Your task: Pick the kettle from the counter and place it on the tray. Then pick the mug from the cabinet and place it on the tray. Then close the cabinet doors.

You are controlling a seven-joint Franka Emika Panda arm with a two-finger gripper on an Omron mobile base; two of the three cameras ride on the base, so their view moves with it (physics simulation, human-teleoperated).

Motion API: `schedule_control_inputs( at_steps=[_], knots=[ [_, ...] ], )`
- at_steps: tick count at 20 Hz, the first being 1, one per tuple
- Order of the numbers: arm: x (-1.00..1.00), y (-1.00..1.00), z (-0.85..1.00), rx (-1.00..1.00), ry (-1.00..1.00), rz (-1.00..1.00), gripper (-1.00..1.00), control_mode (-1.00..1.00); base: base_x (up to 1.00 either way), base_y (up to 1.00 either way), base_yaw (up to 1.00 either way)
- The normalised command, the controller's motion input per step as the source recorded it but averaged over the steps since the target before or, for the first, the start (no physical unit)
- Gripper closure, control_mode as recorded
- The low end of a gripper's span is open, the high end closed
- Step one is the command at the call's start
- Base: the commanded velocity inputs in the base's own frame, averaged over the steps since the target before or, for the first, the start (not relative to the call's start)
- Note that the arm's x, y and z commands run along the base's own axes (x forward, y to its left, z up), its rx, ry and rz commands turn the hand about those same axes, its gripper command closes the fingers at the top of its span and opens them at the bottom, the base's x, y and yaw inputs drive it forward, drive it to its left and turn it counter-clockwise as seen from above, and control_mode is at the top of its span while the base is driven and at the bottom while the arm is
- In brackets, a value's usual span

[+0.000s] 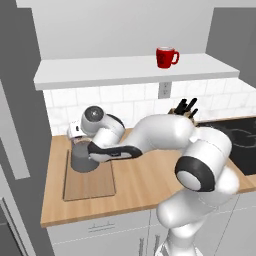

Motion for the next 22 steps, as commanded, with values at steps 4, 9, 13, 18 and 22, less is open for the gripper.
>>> schedule_control_inputs(
  at_steps=[4,9,13,18,22],
  knots=[
    [-0.36,-0.09,0.33,0.00,0.00,0.00,-1.00,-1.00,0.00,0.00,0.00],
    [-0.33,-0.15,0.22,0.00,0.00,0.00,-1.00,-1.00,0.00,0.00,0.00],
    [-0.38,-0.23,0.25,0.00,0.00,0.00,-1.00,-1.00,0.00,0.00,0.00],
    [-0.50,-0.30,0.37,0.00,-0.08,-0.01,-1.00,-1.00,0.00,0.00,0.00],
    [-0.53,-0.38,0.49,0.01,-0.10,-0.03,-1.00,-1.00,0.00,0.00,0.00]
  ],
)
